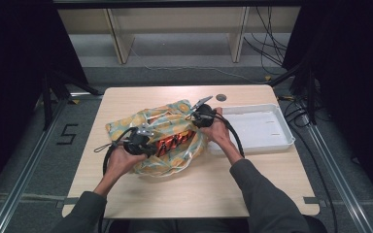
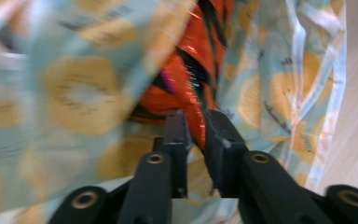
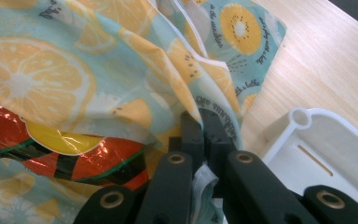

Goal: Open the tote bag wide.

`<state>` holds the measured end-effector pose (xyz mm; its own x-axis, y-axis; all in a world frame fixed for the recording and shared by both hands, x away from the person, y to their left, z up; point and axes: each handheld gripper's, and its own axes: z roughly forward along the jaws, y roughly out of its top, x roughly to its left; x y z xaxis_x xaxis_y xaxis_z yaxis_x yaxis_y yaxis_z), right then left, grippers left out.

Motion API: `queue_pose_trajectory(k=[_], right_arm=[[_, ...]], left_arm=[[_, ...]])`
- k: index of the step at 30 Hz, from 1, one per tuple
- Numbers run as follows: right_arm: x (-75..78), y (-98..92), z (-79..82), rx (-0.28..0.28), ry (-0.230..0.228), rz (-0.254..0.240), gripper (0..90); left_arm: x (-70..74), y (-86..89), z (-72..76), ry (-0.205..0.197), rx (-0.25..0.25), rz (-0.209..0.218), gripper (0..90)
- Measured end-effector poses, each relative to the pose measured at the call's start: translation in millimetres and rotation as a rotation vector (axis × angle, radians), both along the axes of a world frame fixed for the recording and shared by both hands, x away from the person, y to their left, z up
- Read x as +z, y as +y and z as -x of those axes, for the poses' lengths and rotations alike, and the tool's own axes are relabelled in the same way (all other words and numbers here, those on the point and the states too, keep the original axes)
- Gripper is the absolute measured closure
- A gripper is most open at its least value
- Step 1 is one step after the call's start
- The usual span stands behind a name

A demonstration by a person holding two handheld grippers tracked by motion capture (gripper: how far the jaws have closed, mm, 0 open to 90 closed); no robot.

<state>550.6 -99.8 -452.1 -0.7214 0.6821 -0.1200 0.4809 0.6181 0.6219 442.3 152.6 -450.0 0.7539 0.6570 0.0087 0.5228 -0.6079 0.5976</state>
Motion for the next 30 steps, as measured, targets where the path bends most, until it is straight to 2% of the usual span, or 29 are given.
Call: queue_pose_trajectory(k=[1, 2, 3, 5, 7, 8, 9, 11, 12, 14, 16, 18, 19, 21, 23, 24, 25, 27, 28, 29, 30], right_arm=[[-0.1, -0.1, -0.4, 0.009, -0.006, 0.001, 89.9], [-0.3, 0.4, -0.5, 0.009, -0.010, -0.005, 89.9], [0.2, 1.8, 0.8, -0.004, 0.014, -0.031, 89.9], [-0.4, 1.5, 0.4, 0.005, -0.001, -0.026, 89.8], [0.0, 1.6, 0.5, 0.003, 0.005, -0.030, 89.8], [0.0, 2.0, 0.7, -0.005, 0.012, -0.032, 89.8], [-0.4, 1.7, -0.2, 0.009, 0.011, -0.033, 89.8], [0.0, 1.9, 0.0, 0.005, 0.005, -0.029, 89.8], [0.0, 1.9, 0.2, 0.002, 0.007, -0.032, 89.7], [-1.2, 2.1, 0.4, -0.005, -0.009, -0.042, 89.8], [0.1, 0.8, 0.1, 0.002, 0.005, -0.033, 89.8], [0.4, -0.2, -0.6, 0.004, -0.010, -0.025, 89.8], [0.3, -1.4, -1.5, 0.013, -0.022, -0.013, 89.8], [1.0, -1.0, -0.5, 0.003, -0.010, -0.011, 89.8], [-0.3, -0.5, -0.9, 0.007, -0.029, -0.012, 89.8], [-0.5, 0.7, 0.2, 0.001, -0.019, -0.014, 89.8], [-0.7, -0.2, -0.5, 0.022, -0.027, -0.001, 89.8], [-0.2, 2.1, 1.9, 0.002, -0.003, -0.008, 89.7], [-2.3, 3.4, 2.6, -0.004, -0.010, -0.018, 89.7], [-1.6, 2.8, 3.1, 0.012, -0.006, -0.007, 89.6], [-3.6, 0.7, 1.8, 0.045, -0.039, 0.017, 89.5]], left_arm=[[-3.1, -3.4, -0.5, 0.003, 0.006, -0.016, 71.9], [-7.3, -7.3, -0.4, 0.004, 0.043, -0.020, 66.4], [-10.8, -9.7, -1.8, 0.015, 0.053, -0.028, 61.3], [-15.5, -13.5, -3.4, 0.044, 0.058, -0.042, 56.3], [-22.7, -18.1, -4.6, 0.025, 0.067, -0.072, 55.1], [-25.9, -20.2, -4.8, 0.008, 0.066, -0.096, 56.9], [-28.8, -21.3, -5.5, -0.015, 0.035, -0.129, 64.3], [-30.7, -20.9, -6.0, -0.041, 0.024, -0.144, 82.9], [-29.4, -20.3, -5.0, -0.063, 0.023, -0.153, 88.1], [-23.1, -18.4, -0.8, -0.106, -0.002, -0.163, 89.2], [-13.1, -14.3, 6.1, -0.118, -0.038, -0.133, 89.3], [-0.4, -8.2, 15.4, -0.122, -0.064, -0.119, 89.3], [5.4, -4.2, 19.8, -0.137, -0.073, -0.101, 89.3], [15.2, 3.8, 28.2, -0.148, -0.059, -0.025, 89.3], [26.6, 13.5, 32.3, -0.157, -0.059, 0.017, 89.3], [32.5, 17.9, 33.9, -0.158, -0.059, 0.034, 89.3], [38.0, 22.4, 33.8, -0.162, -0.064, 0.046, 89.3], [49.3, 30.3, 33.4, -0.170, -0.058, 0.076, 89.3], [53.7, 32.7, 32.8, -0.168, -0.051, 0.101, 89.3], [58.9, 35.2, 32.3, -0.178, -0.055, 0.107, 89.3], [63.4, 37.2, 31.9, -0.177, -0.057, 0.113, 89.3]])
